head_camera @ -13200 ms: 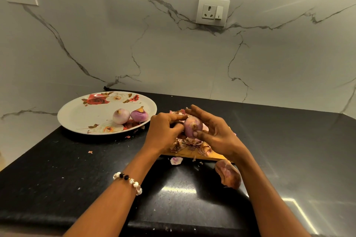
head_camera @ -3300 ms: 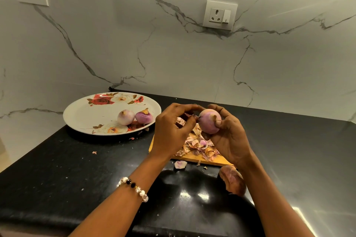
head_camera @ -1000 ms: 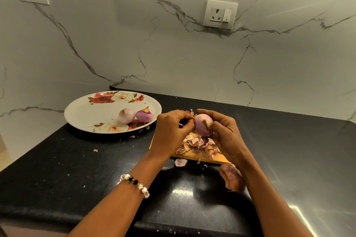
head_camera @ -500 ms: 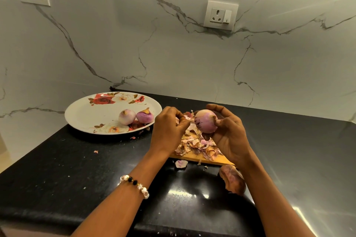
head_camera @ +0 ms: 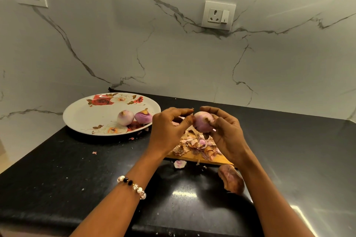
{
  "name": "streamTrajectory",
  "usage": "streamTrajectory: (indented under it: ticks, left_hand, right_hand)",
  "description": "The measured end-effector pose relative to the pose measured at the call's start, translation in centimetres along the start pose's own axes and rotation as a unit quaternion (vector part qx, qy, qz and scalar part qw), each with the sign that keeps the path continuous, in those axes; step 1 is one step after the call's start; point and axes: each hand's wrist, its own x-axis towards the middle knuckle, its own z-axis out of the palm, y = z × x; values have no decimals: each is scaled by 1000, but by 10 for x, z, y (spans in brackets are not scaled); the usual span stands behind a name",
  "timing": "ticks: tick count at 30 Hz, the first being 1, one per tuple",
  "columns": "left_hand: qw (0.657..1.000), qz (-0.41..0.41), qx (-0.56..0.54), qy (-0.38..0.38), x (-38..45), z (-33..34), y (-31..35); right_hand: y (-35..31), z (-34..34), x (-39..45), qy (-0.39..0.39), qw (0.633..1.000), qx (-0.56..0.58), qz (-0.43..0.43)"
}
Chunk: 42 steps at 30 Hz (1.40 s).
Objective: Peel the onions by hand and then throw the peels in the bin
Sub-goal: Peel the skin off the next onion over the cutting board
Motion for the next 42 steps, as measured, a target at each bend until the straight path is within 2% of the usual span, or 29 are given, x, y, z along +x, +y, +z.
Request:
streamTrajectory:
  ticks: [3,9,26,31,37,42]
  left_hand:
    - [999,23,15,-24,-2,2,-2]
    - [998,56,36,-11,-2,1,-4]
    - [997,64,45,-15,-4,4,-4]
    - [999,30,45,1,-4,4,-6]
    - [999,8,20,-43,-3,1,-4]
    - [1000,-13,16,-19,-3,1,-6]
  right_hand:
    - [1,0,-1,-6,999,-54,1]
    - [1,0,-2,8,995,-103,7]
    - [3,0,-2,19,993,-118,10]
    - [5,0,-2,17,994,-104,13]
    - [1,-1,-4,16,994,-105,4]
    - [3,0,-3,2,996,-93,5]
